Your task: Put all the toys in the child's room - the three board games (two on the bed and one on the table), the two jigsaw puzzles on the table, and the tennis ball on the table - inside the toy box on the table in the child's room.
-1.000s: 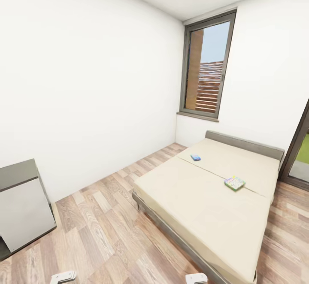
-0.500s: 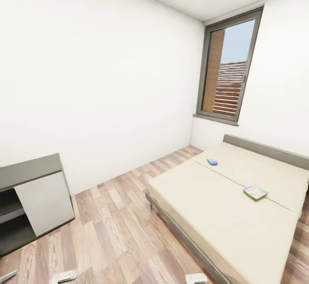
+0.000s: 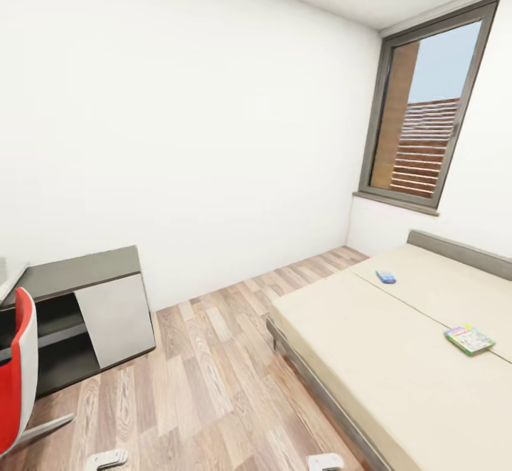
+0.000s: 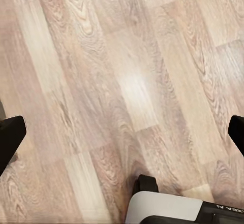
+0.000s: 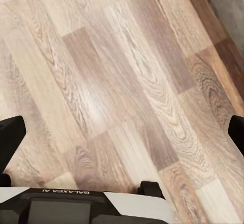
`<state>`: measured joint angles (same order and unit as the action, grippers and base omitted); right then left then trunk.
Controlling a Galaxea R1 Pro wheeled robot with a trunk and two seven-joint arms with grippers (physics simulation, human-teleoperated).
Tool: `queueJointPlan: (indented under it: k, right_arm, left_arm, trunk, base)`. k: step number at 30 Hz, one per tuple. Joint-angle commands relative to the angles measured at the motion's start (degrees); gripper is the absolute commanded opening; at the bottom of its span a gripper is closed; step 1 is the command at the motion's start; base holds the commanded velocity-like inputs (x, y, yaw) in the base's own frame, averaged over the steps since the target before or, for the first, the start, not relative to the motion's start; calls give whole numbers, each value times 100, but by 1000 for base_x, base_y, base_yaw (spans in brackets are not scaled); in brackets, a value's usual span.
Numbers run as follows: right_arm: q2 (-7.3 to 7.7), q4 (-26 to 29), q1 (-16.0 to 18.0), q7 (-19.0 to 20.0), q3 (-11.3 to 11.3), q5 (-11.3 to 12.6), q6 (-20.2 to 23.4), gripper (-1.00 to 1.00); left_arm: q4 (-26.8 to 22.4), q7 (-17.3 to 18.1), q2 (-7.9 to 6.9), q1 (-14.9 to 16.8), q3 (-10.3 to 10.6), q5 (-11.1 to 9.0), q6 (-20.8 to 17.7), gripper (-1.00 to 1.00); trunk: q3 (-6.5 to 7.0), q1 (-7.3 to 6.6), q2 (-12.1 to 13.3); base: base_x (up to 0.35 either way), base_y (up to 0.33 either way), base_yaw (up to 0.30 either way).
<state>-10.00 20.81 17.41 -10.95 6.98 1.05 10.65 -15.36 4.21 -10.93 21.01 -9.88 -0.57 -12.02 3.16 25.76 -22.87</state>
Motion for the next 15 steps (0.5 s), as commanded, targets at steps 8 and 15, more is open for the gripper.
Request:
queueJointPlan:
  k: [8,15]
  right_arm:
    - [3,10,0,-39,40,19,42,100]
    - [6,10,0,-39,40,26,42,100]
  left_arm:
    - [-10,33,19,0,-29,13,-45,100]
    - [-11,37,26,0,-20,33,-46,100]
  trunk:
    - [-3,2,-4]
    - [-10,2,-4]
  base:
    - [0,0,288]
    - [0,0,288]
